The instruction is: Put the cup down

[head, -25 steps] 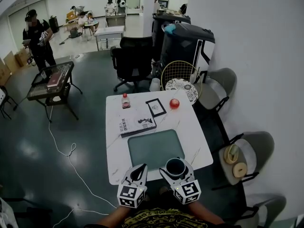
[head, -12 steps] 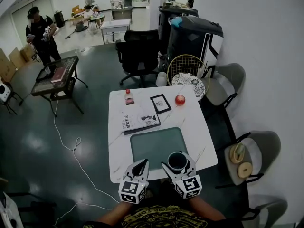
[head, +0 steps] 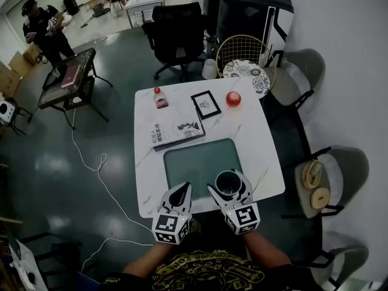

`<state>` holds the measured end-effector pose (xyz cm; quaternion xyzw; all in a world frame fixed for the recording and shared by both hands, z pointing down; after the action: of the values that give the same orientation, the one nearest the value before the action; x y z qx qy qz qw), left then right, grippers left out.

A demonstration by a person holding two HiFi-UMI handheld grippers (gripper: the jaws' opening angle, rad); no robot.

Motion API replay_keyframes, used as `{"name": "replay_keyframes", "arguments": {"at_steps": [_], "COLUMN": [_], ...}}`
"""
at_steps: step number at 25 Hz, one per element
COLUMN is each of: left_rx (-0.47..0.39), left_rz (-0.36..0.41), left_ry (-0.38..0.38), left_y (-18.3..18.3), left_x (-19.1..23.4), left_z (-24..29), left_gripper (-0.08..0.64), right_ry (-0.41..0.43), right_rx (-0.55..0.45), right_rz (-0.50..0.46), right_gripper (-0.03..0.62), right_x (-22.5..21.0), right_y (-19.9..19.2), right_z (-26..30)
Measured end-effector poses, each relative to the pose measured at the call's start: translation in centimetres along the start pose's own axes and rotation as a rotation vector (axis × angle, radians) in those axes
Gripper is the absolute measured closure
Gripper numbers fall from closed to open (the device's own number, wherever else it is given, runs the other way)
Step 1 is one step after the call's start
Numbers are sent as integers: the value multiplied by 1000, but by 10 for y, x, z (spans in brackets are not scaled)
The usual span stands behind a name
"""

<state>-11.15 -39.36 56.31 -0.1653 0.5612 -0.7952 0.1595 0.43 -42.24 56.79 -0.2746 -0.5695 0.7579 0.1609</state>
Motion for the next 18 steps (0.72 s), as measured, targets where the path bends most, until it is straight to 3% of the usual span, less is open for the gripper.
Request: {"name": "replay_keyframes", "arguments": {"at_steps": [10,18], "left_rx": [75,107], "left_rz": [10,7], "left_ry": [22,34], "left_y": [-20,-36], "left_x": [2,5], "left_z": [32,54], "left_gripper": [549,549], "right_ry": [4,42], "right_rx": [18,49], "right_rz": [-14,-6], "right_gripper": [210,210], "right_x": [-24,-34], "right_y": [-15,-51], "right_z": [30,52]}}
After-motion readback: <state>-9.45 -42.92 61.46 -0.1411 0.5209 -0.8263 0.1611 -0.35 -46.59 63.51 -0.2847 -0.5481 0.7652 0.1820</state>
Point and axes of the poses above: the fingertips, and each gripper's own axes: z forward along the fingers, x to its left, y out of its top, the point moved 1 cm from there along -z, backward along the fingers, and after that the axes turned 9 degrees about z, right-handed, at the moved point
